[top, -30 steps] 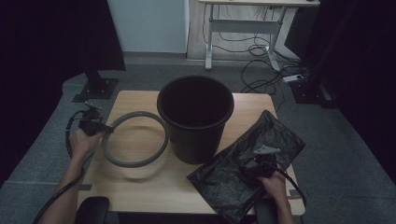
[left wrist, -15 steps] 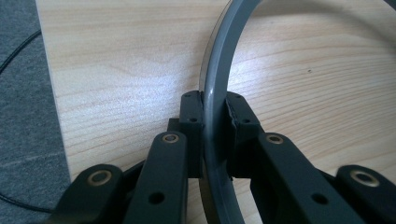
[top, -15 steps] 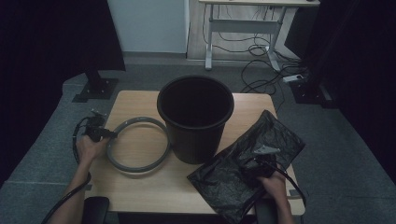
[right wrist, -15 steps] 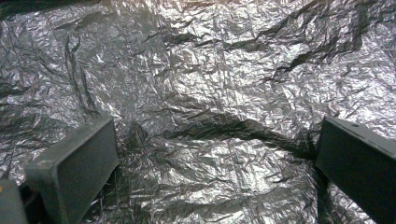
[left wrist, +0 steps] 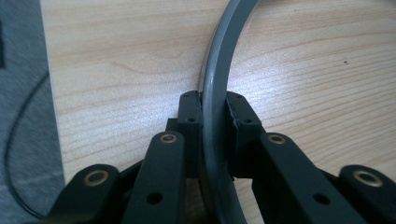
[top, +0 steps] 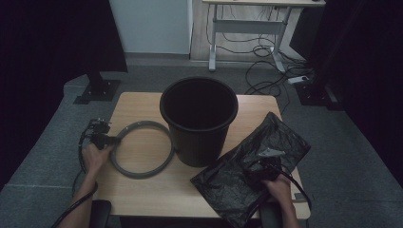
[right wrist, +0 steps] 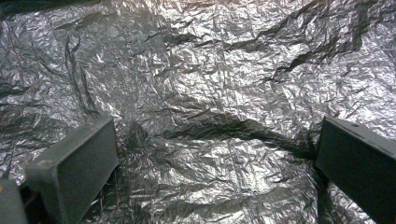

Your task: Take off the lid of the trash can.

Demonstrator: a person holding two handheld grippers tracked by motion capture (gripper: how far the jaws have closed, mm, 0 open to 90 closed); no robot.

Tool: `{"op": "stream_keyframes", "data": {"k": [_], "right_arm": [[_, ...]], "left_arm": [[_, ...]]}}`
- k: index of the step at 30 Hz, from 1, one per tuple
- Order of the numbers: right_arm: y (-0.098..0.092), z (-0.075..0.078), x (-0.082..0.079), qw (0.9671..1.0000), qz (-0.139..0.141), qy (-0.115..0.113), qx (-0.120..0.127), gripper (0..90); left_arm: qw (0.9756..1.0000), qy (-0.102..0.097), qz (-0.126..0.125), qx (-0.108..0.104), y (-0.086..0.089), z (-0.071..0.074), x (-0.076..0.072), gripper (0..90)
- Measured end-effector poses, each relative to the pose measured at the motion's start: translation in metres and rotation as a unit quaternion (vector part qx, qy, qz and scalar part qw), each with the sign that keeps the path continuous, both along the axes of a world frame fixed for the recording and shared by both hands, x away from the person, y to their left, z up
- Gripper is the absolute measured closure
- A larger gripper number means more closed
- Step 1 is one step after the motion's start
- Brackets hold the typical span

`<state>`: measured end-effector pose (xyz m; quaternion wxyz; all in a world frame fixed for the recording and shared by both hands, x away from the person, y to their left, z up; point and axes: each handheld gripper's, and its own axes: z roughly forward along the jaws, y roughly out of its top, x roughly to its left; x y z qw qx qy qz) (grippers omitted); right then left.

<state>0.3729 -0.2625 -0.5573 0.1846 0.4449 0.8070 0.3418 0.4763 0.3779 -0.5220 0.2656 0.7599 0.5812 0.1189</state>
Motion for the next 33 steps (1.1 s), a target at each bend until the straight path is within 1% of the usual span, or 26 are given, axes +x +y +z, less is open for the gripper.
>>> {"op": "stream_keyframes", "data": {"k": [1, 2, 3, 4, 6, 7, 8, 9, 10, 11, 12, 14, 15, 16, 19, 20, 21, 22, 24, 25, 26, 29, 30, 33], "right_arm": [[0.0, 0.0, 0.0, 1.0, 0.0, 0.0, 0.0, 0.0], [0.0, 0.0, 0.0, 1.0, 0.0, 0.0, 0.001, 0.0], [0.0, 0.0, 0.0, 1.0, 0.0, 0.0, 0.001, 0.0], [0.0, 0.0, 0.0, 1.0, 0.0, 0.0, 0.0, 0.0], [0.0, 0.0, 0.0, 1.0, 0.0, 0.0, 0.001, 0.0], [0.0, 0.0, 0.0, 1.0, 0.0, 0.0, 0.001, 0.0], [0.0, 0.0, 0.0, 1.0, 0.0, 0.0, 0.001, 0.0], [0.0, 0.0, 0.0, 1.0, 0.0, 0.0, 0.001, 0.0], [0.0, 0.0, 0.0, 1.0, 0.0, 0.0, 0.001, 0.0], [0.0, 0.0, 0.0, 1.0, 0.0, 0.0, 0.001, 0.0], [0.0, 0.0, 0.0, 1.0, 0.0, 0.0, 0.001, 0.0], [0.0, 0.0, 0.0, 1.0, 0.0, 0.0, 0.001, 0.0], [0.0, 0.0, 0.0, 1.0, 0.0, 0.0, 0.001, 0.0], [0.0, 0.0, 0.0, 1.0, 0.0, 0.0, 0.001, 0.0], [0.0, 0.0, 0.0, 1.0, 0.0, -0.001, 0.001, 0.0], [0.0, 0.0, 0.0, 1.0, 0.0, 0.0, 0.001, 0.0], [0.0, 0.0, 0.0, 1.0, 0.0, 0.0, 0.001, 0.0], [0.0, 0.0, 0.0, 1.0, 0.0, 0.0, 0.001, 0.0], [0.0, 0.0, 0.0, 1.0, 0.0, 0.0, 0.001, 0.0], [0.0, 0.0, 0.0, 1.0, 0.0, 0.0, 0.001, 0.0], [0.0, 0.0, 0.0, 1.0, 0.0, 0.0, 0.001, 0.0], [0.0, 0.0, 0.0, 1.0, 0.0, 0.0, 0.001, 0.0], [0.0, 0.0, 0.0, 1.0, 0.0, 0.0, 0.001, 0.0], [0.0, 0.0, 0.0, 1.0, 0.0, 0.0, 0.001, 0.0]], "left_arm": [[0.9999, -0.011, -0.002, 0.006, -0.001, -0.001, -0.002, 76.2], [0.9997, -0.024, -0.005, 0.003, 0.0, -0.003, -0.005, 74.8], [0.9997, -0.024, -0.005, 0.003, 0.0, -0.003, -0.005, 73.0], [0.9993, -0.035, -0.008, -0.004, 0.001, -0.005, -0.008, 70.6], [0.9988, -0.048, -0.012, 0.002, 0.0, -0.007, -0.011, 67.3], [0.9988, -0.048, -0.012, 0.002, 0.0, -0.007, -0.011, 64.2], [0.9977, -0.064, -0.019, 0.014, -0.004, -0.01, -0.014, 61.4], [0.9977, -0.064, -0.019, 0.014, -0.004, -0.01, -0.014, 60.1], [0.9967, -0.073, -0.022, 0.026, -0.007, -0.011, -0.017, 57.3], [0.9967, -0.073, -0.022, 0.026, -0.007, -0.011, -0.017, 54.3], [0.9957, -0.082, -0.026, 0.033, -0.011, -0.013, -0.019, 50.1], [0.9957, -0.084, -0.025, 0.031, -0.011, -0.014, -0.02, 44.9], [0.9954, -0.087, -0.027, 0.031, -0.011, -0.015, -0.021, 44.9], [0.9952, -0.089, -0.027, 0.03, -0.011, -0.016, -0.022, 35.6], [0.9951, -0.09, -0.025, 0.031, -0.01, -0.017, -0.024, 28.7], [0.9954, -0.086, -0.027, 0.032, -0.009, -0.017, -0.025, 25.5], [0.9955, -0.085, -0.029, 0.032, -0.009, -0.018, -0.026, 23.0], [0.9951, -0.086, -0.037, 0.032, -0.008, -0.019, -0.027, 19.8], [0.994, -0.092, -0.051, 0.029, -0.007, -0.021, -0.028, 14.5], [0.994, -0.092, -0.051, 0.029, -0.007, -0.021, -0.028, 13.9], [0.9933, -0.096, -0.057, 0.026, -0.006, -0.022, -0.029, 13.9], [0.993, -0.098, -0.06, 0.025, -0.005, -0.022, -0.029, 12.4], [0.9926, -0.1, -0.065, 0.025, -0.006, -0.024, -0.029, 10.0], [0.993, -0.095, -0.065, 0.027, -0.007, -0.024, -0.029, 3.3]]}}
